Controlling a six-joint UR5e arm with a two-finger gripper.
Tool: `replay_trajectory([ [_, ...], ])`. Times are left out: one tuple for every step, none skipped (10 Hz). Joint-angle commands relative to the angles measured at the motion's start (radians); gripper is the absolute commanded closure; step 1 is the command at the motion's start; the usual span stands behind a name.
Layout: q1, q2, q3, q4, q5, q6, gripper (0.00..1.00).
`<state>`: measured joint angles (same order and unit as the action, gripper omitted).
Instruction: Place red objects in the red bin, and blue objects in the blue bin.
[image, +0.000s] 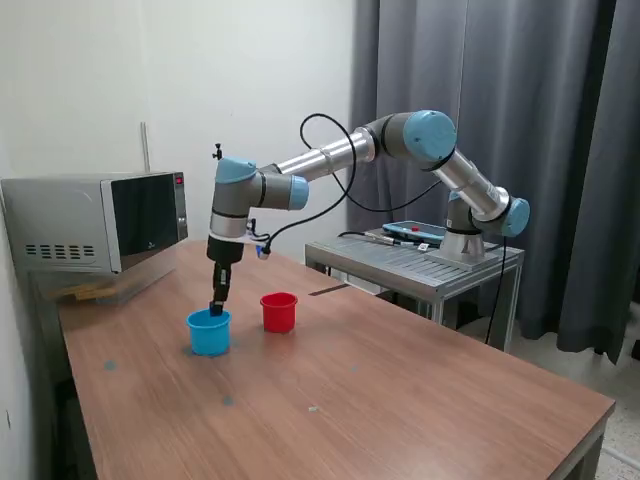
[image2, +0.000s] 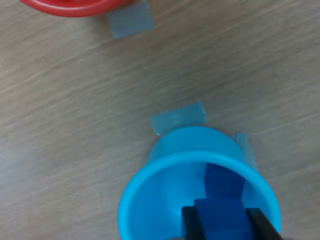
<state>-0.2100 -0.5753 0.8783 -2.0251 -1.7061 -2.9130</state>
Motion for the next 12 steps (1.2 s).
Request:
replay_trajectory([
  [0.0,0.0,-0.001,-0.003,-0.001,0.0,1.0],
  [0.0,0.002,-0.001,-0.003,-0.001,0.0,1.0],
  [0.0,0.0,0.001,-0.003,-0.001,0.0,1.0],
  [0.0,0.0,-0.001,-0.007,-0.001,0.0,1.0],
  [0.0,0.002,0.001,-0.009,-0.001,0.0,1.0],
  [0.0,0.0,0.001,-0.009,-0.003,0.0,1.0],
  [0.0,0.0,0.002,-0.009,-0.003,0.0,1.0],
  [-0.002,0.002,0.002,-0.009,-0.004,0.0,1.0],
  [-0.002,0.002,0.002,-0.009,-0.004,0.0,1.0],
  [-0.002,0.002,0.002,-0.009,-0.004,0.0,1.0],
  [-0.002,0.002,0.001,-0.009,-0.004,0.0,1.0],
  [0.0,0.002,0.001,-0.009,-0.006,0.001,0.0],
])
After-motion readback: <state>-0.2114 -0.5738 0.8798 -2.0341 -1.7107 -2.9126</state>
